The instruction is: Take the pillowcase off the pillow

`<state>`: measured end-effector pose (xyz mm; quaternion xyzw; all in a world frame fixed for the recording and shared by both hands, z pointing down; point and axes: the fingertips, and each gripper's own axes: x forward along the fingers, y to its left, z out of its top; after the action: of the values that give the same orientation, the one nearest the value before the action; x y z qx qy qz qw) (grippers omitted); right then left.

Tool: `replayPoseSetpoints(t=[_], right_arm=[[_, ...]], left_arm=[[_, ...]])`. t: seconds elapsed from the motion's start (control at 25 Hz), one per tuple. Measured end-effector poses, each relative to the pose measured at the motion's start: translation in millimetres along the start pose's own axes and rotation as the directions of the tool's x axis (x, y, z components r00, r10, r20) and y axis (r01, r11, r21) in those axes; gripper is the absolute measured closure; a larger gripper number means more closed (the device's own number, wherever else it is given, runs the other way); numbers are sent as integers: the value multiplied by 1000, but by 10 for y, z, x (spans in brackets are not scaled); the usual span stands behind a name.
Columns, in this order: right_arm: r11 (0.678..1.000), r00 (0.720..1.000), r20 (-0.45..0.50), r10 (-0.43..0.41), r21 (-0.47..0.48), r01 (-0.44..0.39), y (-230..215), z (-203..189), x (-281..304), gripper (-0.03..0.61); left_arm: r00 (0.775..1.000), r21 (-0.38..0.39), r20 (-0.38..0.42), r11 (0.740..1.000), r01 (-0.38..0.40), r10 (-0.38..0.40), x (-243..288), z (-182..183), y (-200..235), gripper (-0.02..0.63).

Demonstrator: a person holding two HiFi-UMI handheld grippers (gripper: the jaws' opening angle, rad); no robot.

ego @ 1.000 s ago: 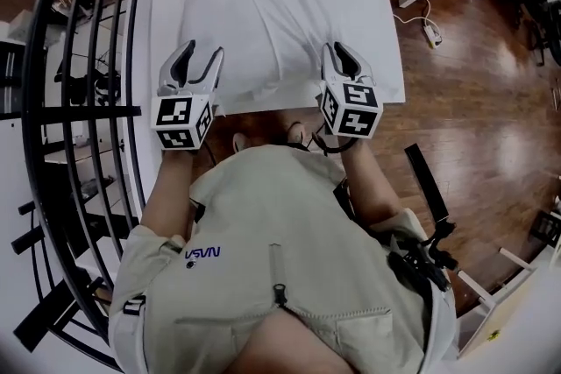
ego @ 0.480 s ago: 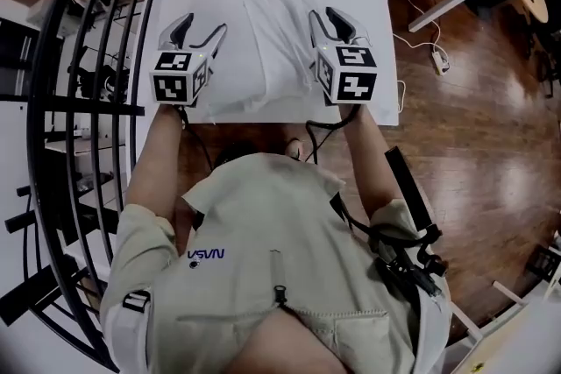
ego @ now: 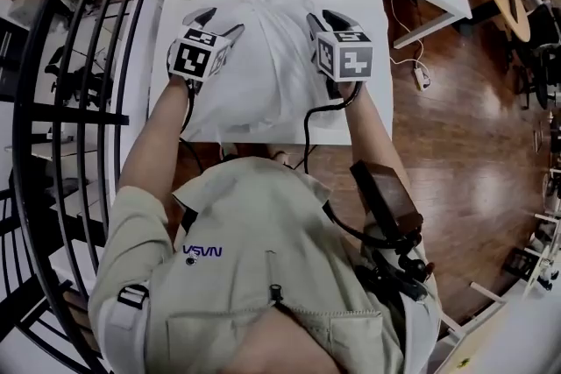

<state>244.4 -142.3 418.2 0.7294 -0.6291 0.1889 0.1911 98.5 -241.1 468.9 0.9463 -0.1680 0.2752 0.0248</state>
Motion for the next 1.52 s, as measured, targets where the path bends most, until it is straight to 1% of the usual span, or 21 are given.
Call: replayPoseSetpoints(t=[0.04, 0.12, 0.2, 0.28, 0.36, 0.44, 0.56, 0.72, 0.84, 0.92, 0.96, 1.0, 1.08, 1.16, 1.24, 1.32, 1.36, 1.52], right_arm=[[1000, 999, -31, -12, -4, 12, -28, -11, 79, 438], [999, 996, -84, -39, -8, 39, -104, -27, 220, 436], [999, 991, -123, -47, -4, 47, -155, -27, 349, 434], [999, 987, -156, -35, -6, 35, -165, -37, 476, 434], [1000, 981, -196, -16, -15, 13, -145, -88, 608, 434], [999, 972, -234, 0, -34, -8, -115, -149, 735, 434], [996, 959, -281, 31, -67, -51, -76, -203, 889, 434], [990, 927, -365, 86, -76, -121, -21, -312, 1096, 433], [984, 891, -444, 90, -97, -147, 23, -451, 1222, 426], [983, 879, -470, 77, -111, -145, 22, -529, 1263, 426], [984, 878, -473, 67, -116, -138, 12, -554, 1275, 426], [984, 880, -471, 55, -123, -128, -5, -570, 1285, 440], [983, 889, -454, 50, -135, -124, 2, -570, 1306, 557], [982, 902, -424, 83, -121, -147, 72, -537, 1301, 568], [987, 914, -401, 62, -113, -116, 19, -498, 1229, 569], [992, 931, -358, 74, -72, -107, 37, -429, 1157, 571], [994, 939, -338, 65, -64, -91, 11, -401, 1122, 571], [995, 954, -294, -55, -92, 29, -272, -355, 975, 571]], left_arm=[[1000, -3, -2, 1000, 15, -15, 58, -5, 31, 298], [999, -10, -7, 999, 38, -38, 161, -21, 88, 300], [998, -16, -17, 998, 56, -56, 249, -37, 137, 301], [998, -26, -28, 998, 63, -64, 330, -62, 176, 301], [998, -37, -38, 998, 51, -53, 393, -90, 215, 301], [997, -32, -55, 999, 43, -45, 462, -125, 230, 301], [992, -19, -100, 997, 70, -72, 539, -156, 158, 299], [982, -13, -163, 996, 92, -92, 646, -263, 161, 303], [965, -26, -232, 993, 117, -120, 664, -371, 118, 344], [962, -16, -242, 992, 124, -124, 689, -398, 92, 374], [963, -6, -238, 991, 131, -129, 697, -396, 67, 396], [962, 5, -235, 990, 142, -136, 702, -404, 40, 424], [960, 29, -233, 985, 170, -158, 703, -442, -19, 480], [963, 47, -212, 982, 181, -167, 633, -414, -61, 530], [972, 54, -170, 984, 171, -160, 507, -336, -78, 566], [983, 50, -114, 988, 149, -143, 375, -263, -64, 585], [987, 44, -89, 990, 136, -132, 313, -237, -49, 589], [996, 24, 8, 996, 88, -88, 86, -84, 18, 595]])
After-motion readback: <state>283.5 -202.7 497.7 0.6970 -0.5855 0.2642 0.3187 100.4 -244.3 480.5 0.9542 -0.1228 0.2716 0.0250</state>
